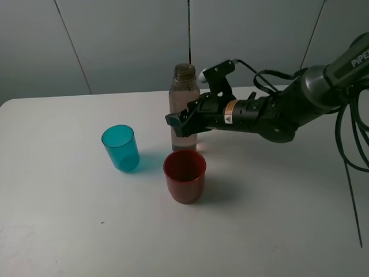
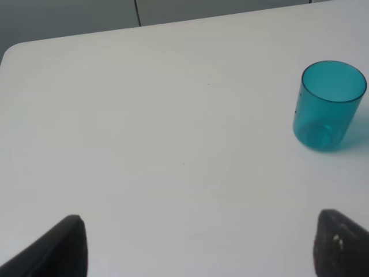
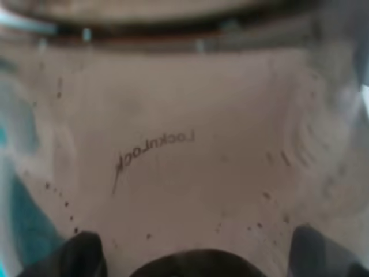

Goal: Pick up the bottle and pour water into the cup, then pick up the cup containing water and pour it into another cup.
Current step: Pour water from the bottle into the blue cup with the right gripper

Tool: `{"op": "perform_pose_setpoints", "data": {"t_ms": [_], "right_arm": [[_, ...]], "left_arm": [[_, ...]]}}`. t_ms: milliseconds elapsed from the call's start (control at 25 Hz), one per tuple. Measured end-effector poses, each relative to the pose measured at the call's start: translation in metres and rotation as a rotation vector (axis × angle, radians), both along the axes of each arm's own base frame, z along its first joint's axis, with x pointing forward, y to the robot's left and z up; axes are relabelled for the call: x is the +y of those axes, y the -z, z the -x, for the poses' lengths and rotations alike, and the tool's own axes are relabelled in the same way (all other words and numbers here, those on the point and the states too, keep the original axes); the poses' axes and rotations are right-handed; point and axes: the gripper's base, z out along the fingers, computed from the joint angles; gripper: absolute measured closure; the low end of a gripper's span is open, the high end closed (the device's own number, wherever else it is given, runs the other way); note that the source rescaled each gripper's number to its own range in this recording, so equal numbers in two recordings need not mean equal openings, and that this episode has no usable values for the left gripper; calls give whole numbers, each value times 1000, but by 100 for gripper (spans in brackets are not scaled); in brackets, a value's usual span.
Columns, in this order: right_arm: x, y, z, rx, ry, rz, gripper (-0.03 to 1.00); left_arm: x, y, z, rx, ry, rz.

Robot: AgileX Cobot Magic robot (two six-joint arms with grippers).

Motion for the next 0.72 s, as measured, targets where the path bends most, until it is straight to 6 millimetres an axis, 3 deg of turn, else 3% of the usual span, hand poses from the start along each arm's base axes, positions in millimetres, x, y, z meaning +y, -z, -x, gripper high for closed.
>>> {"op": "perform_pose_setpoints", "data": {"t_ms": [240, 520, 720], "right_arm": [[-9, -26, -4, -102, 39, 145, 96], [-13, -49, -28, -87, 88, 409, 96], [6, -63, -29, -123, 17, 498, 96]], "left_arm": [[0, 0, 0, 0, 0, 0], [0, 0, 0, 0, 0, 0], [0, 0, 0, 0, 0, 0]]}}
